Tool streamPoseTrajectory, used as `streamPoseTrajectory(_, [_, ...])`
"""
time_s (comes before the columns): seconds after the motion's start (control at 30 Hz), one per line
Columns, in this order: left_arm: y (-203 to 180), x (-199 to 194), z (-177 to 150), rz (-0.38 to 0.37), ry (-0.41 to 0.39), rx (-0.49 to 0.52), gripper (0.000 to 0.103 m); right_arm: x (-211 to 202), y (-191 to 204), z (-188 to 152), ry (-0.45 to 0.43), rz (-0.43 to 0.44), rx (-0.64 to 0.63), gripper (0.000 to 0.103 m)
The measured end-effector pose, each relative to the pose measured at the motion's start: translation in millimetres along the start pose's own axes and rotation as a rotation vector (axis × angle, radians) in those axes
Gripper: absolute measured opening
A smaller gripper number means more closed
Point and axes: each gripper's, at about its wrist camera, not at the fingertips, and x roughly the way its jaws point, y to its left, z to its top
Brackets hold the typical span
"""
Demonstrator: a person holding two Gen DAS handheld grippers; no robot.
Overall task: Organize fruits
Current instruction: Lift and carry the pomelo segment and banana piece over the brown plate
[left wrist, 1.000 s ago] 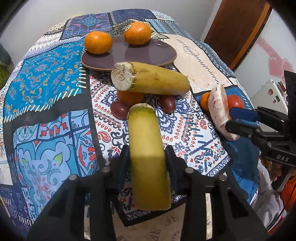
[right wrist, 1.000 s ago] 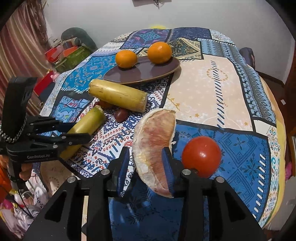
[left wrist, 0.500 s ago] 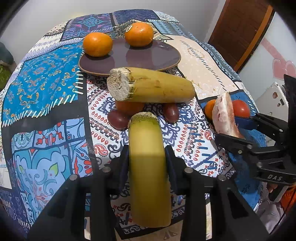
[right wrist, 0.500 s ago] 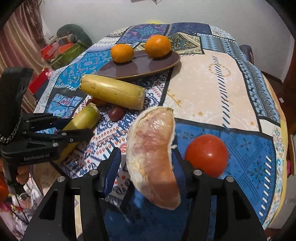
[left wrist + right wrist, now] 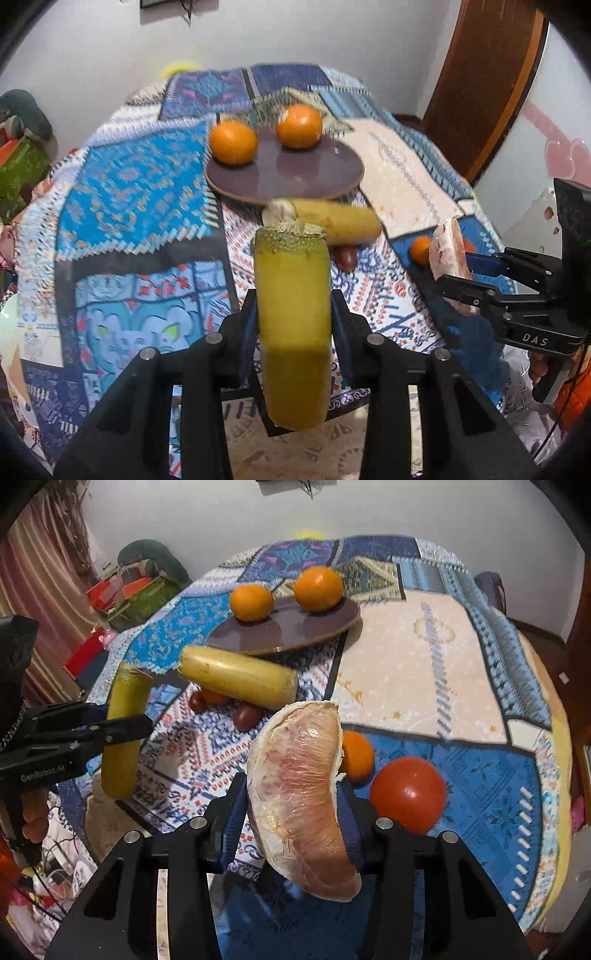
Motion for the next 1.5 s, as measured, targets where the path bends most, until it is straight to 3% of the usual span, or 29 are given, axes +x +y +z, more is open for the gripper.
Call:
streamPoseTrajectory(0.37, [2,-52,35,0.031,-0.147,0.002,0.037,-42,10,42,-0.146,-0.015,-0.038,0.043])
streamPoseTrajectory(0.63, [10,-60,68,0.059,-0.219,-0.015,0.037,-57,10,80,-0.246,-0.014,-0.044,0.043])
streamPoseTrajectory(1.07, [35,-29,118,0.076,-0.258,-0.049,0.037,-31,9,133,-0.298,-0.017,-0.085,0.043])
streamPoseTrajectory(1.5, [58,27,146,0.051,-0.230,-0.090,0.037,31,8,165,-0.244,-0.006,-0.111,0.043])
